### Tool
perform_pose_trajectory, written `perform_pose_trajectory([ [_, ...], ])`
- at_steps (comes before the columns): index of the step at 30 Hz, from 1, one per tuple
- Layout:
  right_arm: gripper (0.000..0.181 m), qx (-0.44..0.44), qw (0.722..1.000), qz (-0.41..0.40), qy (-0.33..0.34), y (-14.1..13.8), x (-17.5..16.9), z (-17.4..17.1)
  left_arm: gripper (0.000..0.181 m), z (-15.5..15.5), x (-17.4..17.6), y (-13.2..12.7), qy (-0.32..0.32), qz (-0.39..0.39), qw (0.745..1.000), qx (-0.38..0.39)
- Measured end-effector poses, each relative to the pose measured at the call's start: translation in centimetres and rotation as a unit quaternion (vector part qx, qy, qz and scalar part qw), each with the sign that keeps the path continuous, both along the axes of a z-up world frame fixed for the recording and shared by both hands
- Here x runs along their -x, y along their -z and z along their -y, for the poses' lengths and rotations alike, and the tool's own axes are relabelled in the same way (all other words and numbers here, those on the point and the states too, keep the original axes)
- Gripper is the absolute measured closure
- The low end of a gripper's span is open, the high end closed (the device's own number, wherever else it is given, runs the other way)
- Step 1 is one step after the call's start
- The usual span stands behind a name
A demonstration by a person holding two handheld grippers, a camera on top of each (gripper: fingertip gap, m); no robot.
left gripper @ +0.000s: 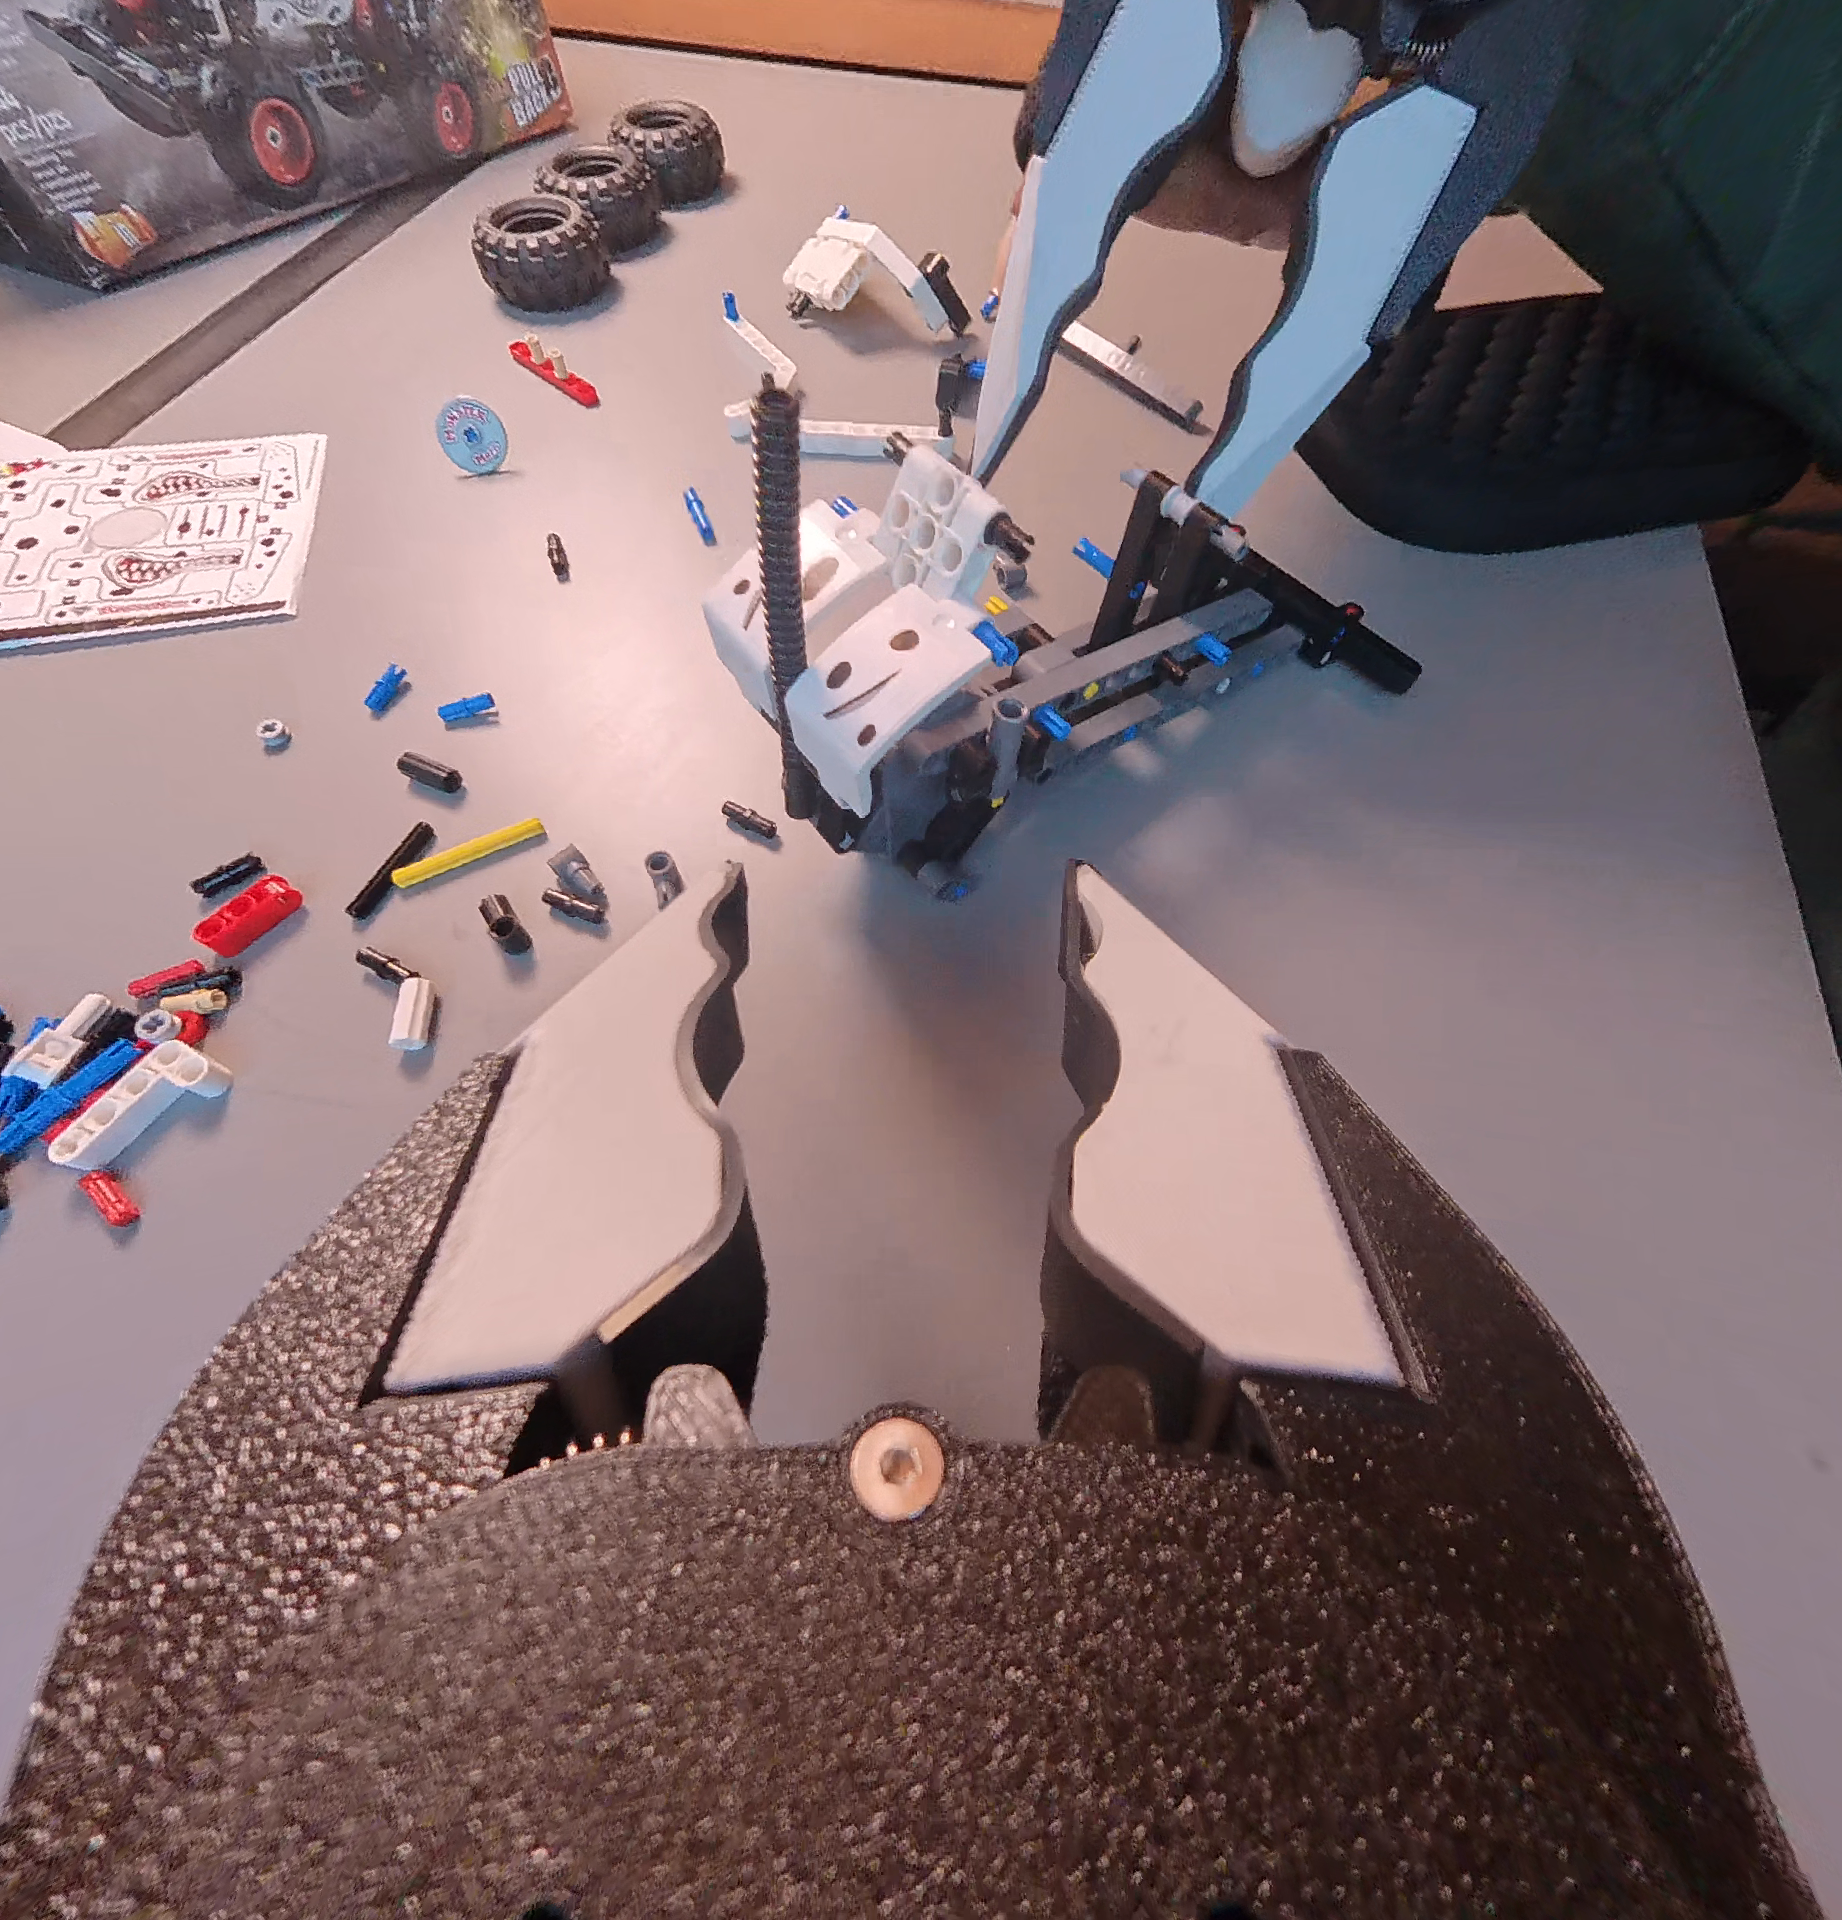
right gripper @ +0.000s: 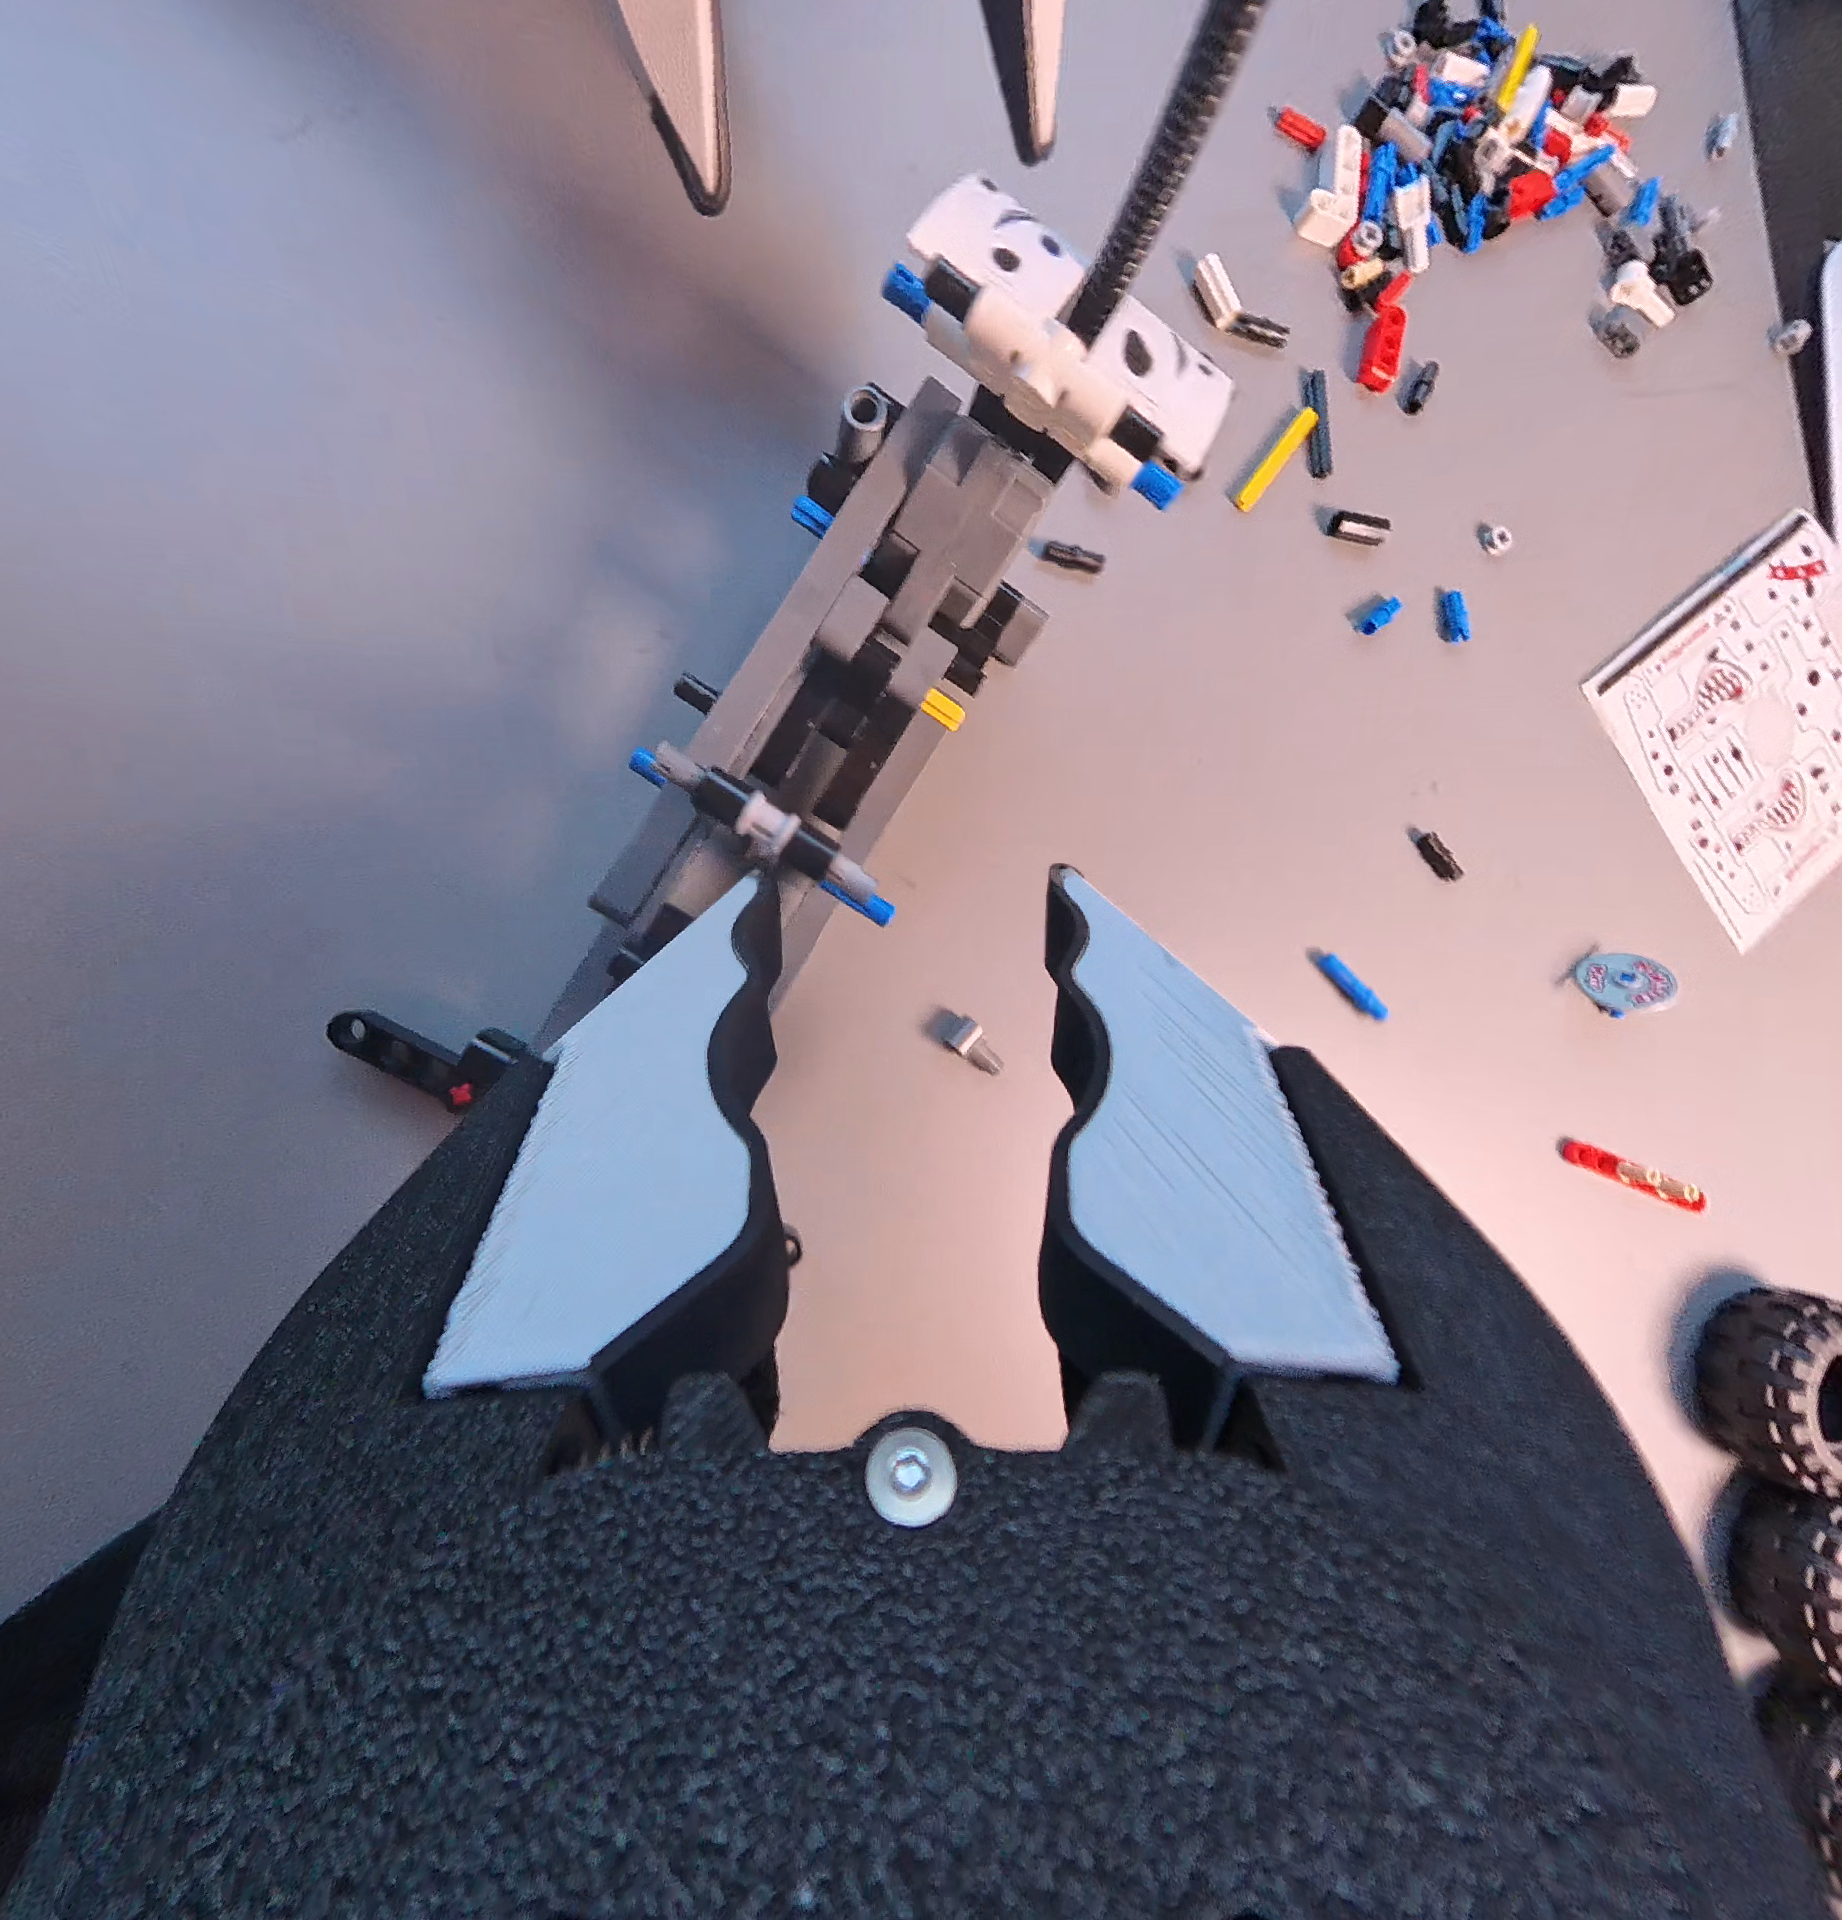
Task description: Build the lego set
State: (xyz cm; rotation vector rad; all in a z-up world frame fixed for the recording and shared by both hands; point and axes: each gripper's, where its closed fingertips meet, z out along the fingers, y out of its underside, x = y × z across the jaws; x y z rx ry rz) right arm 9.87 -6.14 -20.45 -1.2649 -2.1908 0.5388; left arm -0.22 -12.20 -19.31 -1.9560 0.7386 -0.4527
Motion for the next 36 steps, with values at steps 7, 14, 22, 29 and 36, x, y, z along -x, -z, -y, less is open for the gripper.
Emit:
perform_pose_trajectory([
  [7,0.098,0.11,0.993,-0.01,0.049,-2.3,-2.7,1.4,0.137,-1.6,-0.1,-0.5,-0.031,-0.002,0.999,-0.021],
  [14,0.123,0.095,0.987,0.008,0.128,2.2,0.8,2.8,0.142,-1.7,0.0,-0.7,-0.036,-0.012,0.999,-0.028],
  [22,0.124,0.251,0.964,0.058,-0.071,1.3,0.5,5.8,0.135,1.7,-1.4,-1.0,0.064,0.0,0.998,-0.015],
  [29,0.118,0.374,0.914,0.111,-0.113,0.4,1.3,5.3,0.119,2.8,-1.0,0.1,0.073,-0.007,0.997,0.013],
  [36,0.109,0.249,0.967,0.027,-0.045,-0.5,3.0,1.6,0.136,1.8,0.4,0.8,0.03,-0.013,0.999,0.032],
])
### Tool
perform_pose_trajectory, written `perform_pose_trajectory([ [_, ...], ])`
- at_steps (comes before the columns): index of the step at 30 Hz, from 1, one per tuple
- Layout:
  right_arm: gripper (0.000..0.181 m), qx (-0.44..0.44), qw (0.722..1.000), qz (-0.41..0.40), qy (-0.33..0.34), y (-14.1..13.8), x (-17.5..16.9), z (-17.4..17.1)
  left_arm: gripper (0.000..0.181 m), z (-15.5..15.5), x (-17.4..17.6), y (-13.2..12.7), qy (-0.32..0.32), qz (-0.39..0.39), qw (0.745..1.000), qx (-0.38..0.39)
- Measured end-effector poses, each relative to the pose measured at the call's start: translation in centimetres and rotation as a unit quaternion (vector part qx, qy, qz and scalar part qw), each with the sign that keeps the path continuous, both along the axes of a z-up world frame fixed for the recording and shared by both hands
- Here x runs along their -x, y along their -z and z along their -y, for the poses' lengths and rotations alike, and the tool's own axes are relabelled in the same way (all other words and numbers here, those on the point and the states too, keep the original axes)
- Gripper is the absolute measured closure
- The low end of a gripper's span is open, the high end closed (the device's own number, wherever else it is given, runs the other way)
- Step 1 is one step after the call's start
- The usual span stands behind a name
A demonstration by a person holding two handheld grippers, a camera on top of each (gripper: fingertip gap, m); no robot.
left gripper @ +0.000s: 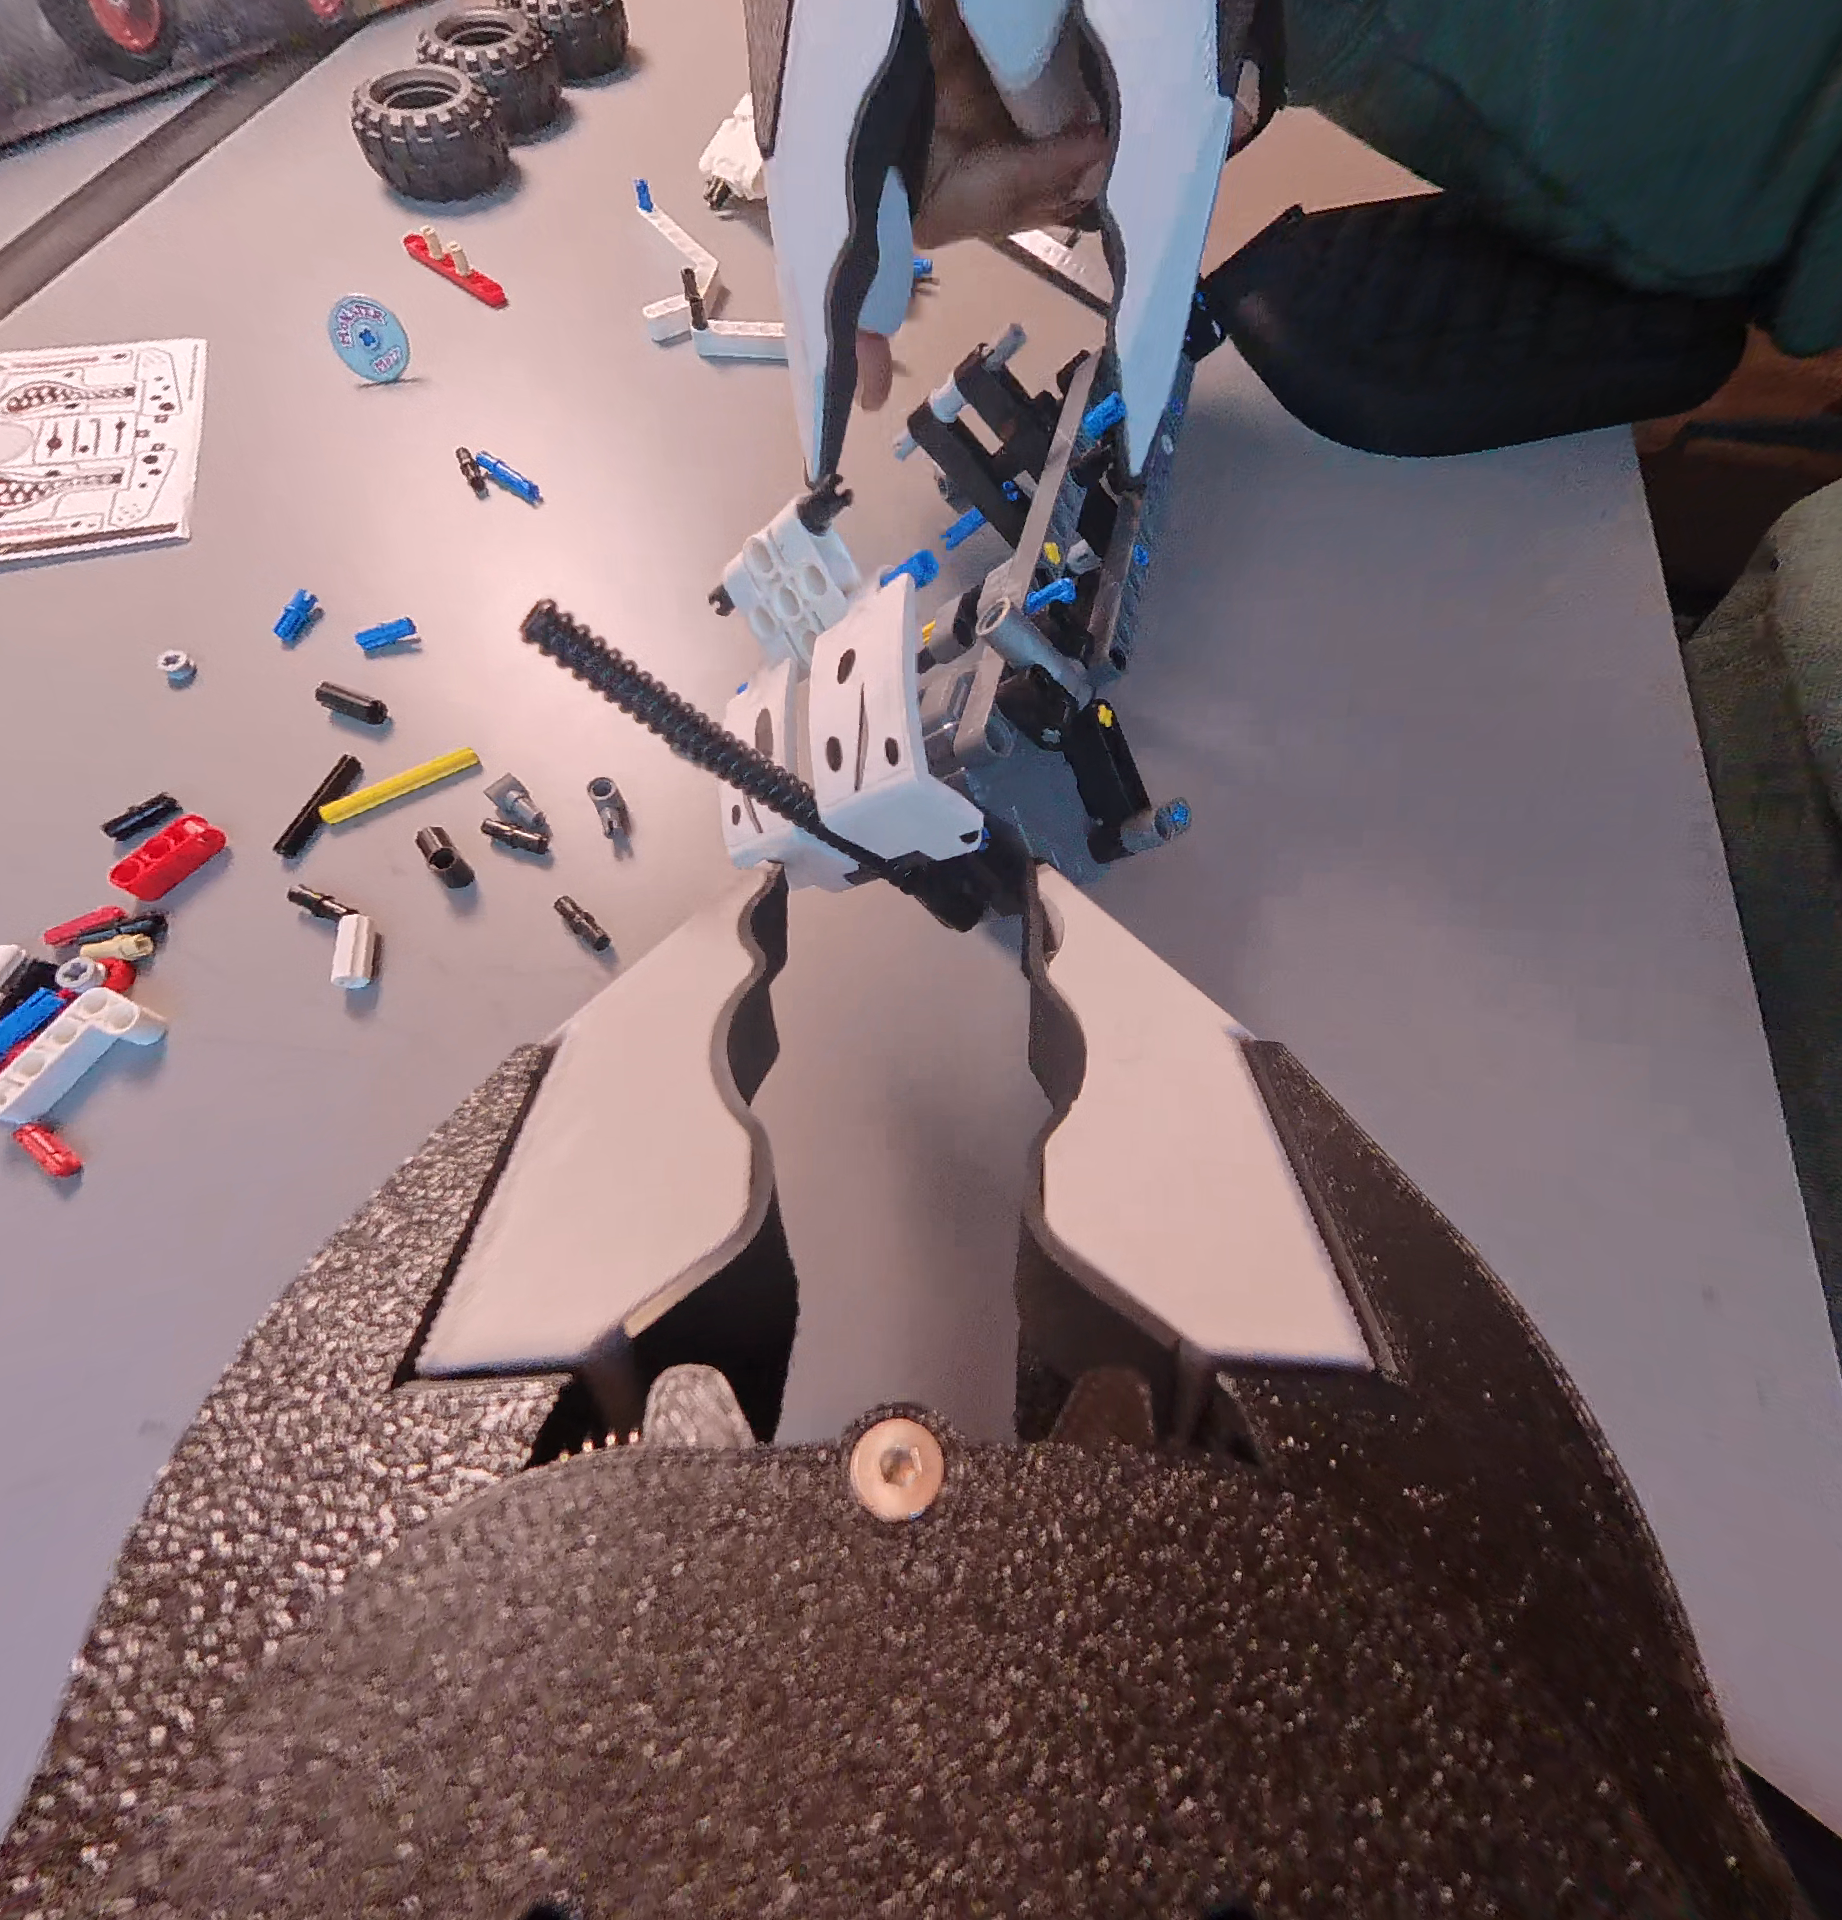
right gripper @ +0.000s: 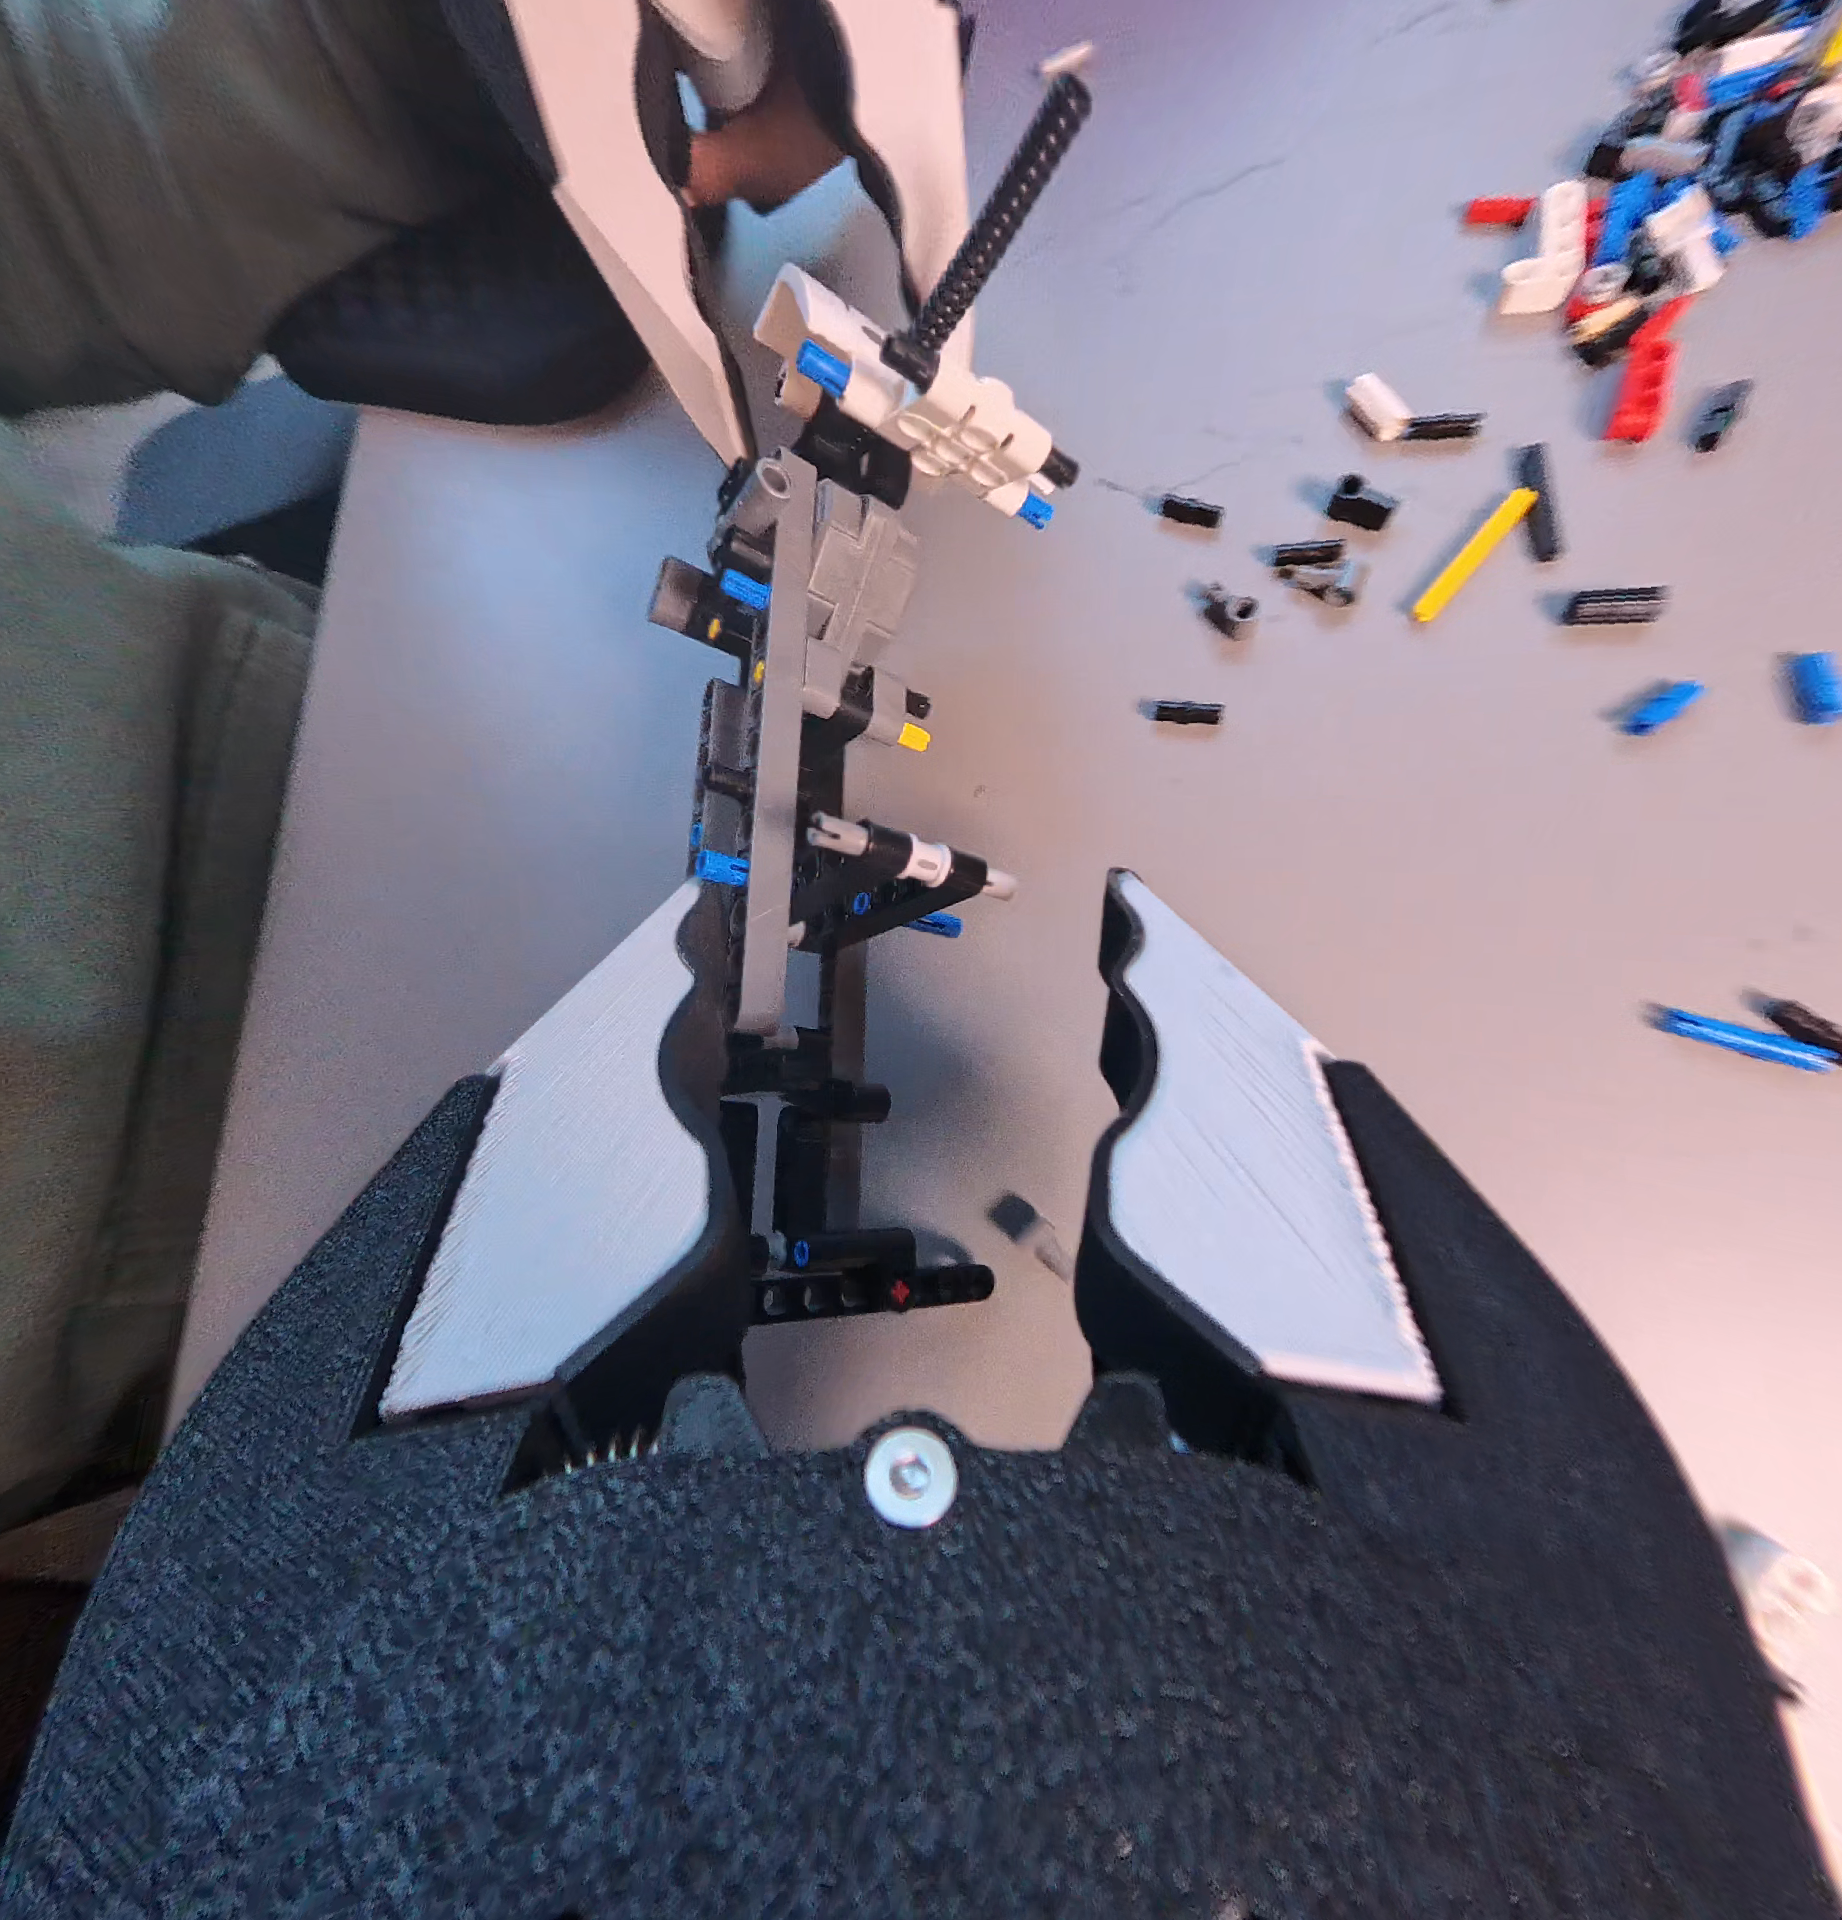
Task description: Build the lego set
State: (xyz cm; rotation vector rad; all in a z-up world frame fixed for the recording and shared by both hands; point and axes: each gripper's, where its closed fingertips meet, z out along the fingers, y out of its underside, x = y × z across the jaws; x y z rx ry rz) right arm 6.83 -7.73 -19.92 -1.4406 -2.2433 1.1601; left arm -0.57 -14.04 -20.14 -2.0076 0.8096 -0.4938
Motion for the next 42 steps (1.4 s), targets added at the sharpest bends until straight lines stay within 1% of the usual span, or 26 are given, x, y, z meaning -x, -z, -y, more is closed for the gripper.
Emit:
perform_pose_trajectory([
  [2,0.115,-0.049,0.999,-0.018,0.009,-0.5,-0.2,-0.3,0.142,-0.1,-0.1,-0.1,-0.001,0.002,1.0,-0.001],
  [5,0.122,-0.125,0.991,-0.044,0.016,-0.9,-0.2,-0.4,0.142,-0.3,0.0,-0.1,-0.009,-0.006,1.0,-0.005],
  [7,0.131,-0.179,0.982,-0.06,0.01,-1.2,-0.4,-0.5,0.149,-0.2,-0.2,-0.2,-0.004,0.0,1.0,-0.004],
  [8,0.139,-0.196,0.979,-0.061,0.003,-1.2,-0.5,-0.5,0.149,-0.2,-0.3,-0.3,-0.003,0.001,1.0,-0.005],
  [9,0.14,-0.206,0.977,-0.062,-0.002,-1.2,-0.5,-0.4,0.149,-0.2,-0.4,-0.3,-0.003,-0.001,1.0,-0.006],
  [15,0.142,-0.231,0.97,-0.063,-0.028,-1.3,-0.4,-0.1,0.141,0.1,-0.5,-0.2,0.007,-0.008,1.0,-0.014],
  [16,0.143,-0.23,0.97,-0.068,-0.033,-1.3,-0.4,0.0,0.137,0.1,-0.4,-0.2,0.008,-0.012,1.0,-0.02],
  [18,0.143,-0.217,0.973,-0.073,-0.039,-1.3,-0.4,0.0,0.122,-0.1,-0.2,-0.2,0.002,-0.027,0.999,-0.034],
  [20,0.143,-0.199,0.976,-0.08,-0.043,-1.3,-0.4,0.1,0.113,-0.2,-0.2,-0.1,0.005,-0.044,0.998,-0.048],
  [25,0.143,-0.166,0.981,-0.085,-0.059,-1.3,-0.2,0.3,0.105,-0.3,-1.2,0.6,0.022,-0.084,0.994,-0.071],
  [31,0.143,-0.164,0.979,-0.101,-0.071,-1.4,-0.3,0.6,0.11,-0.5,-1.3,0.5,0.019,-0.088,0.992,-0.085],
  [35,0.143,-0.169,0.977,-0.102,-0.078,-1.4,-0.2,0.7,0.119,-0.2,-1.5,0.1,0.028,-0.08,0.992,-0.09],
  [40,0.144,-0.217,0.967,-0.104,-0.079,-1.5,0.3,0.7,0.125,-0.1,-1.1,-0.2,0.02,-0.078,0.993,-0.091],
  [42,0.141,-0.244,0.961,-0.106,-0.074,-1.6,0.5,0.5,0.129,-0.1,-0.9,-0.4,0.017,-0.076,0.993,-0.093],
])
